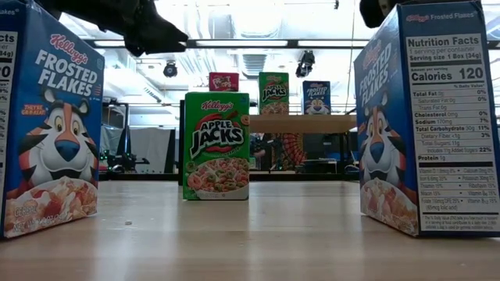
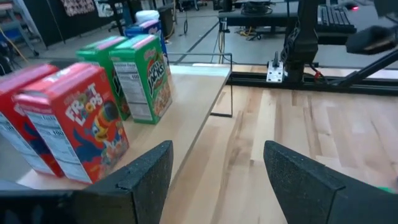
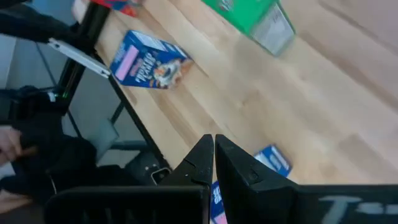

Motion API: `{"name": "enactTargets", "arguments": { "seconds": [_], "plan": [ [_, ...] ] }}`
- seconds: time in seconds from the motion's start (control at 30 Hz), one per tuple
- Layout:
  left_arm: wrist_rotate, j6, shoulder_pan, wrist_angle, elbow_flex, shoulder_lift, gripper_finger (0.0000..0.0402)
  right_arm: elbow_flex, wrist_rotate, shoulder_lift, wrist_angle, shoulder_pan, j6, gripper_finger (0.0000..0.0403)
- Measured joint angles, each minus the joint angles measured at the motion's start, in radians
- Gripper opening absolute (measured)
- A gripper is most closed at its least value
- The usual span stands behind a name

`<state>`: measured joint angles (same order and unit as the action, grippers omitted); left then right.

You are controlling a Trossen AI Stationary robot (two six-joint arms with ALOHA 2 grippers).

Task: Stack cereal on shelf
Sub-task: Put the right blue cereal box on the shelf

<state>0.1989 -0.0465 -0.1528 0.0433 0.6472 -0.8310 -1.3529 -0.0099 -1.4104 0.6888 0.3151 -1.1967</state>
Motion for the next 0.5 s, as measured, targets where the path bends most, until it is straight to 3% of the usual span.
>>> {"name": "enactTargets", "arguments": {
  "seconds": [0.2, 0.5],
  "plan": [
    [0.000, 0.052, 0.027, -0.014, -0.001, -0.003, 0.0235, 0.000, -0.038, -0.007, -0.011, 0.032, -0.083, 0.0009],
    [0.000, 0.112, 0.172, -0.081, -0.016, -0.017, 0.0235, 0.000, 0.051, -0.007, -0.140, 0.111, -0.080, 0.0009]
  ]
}}
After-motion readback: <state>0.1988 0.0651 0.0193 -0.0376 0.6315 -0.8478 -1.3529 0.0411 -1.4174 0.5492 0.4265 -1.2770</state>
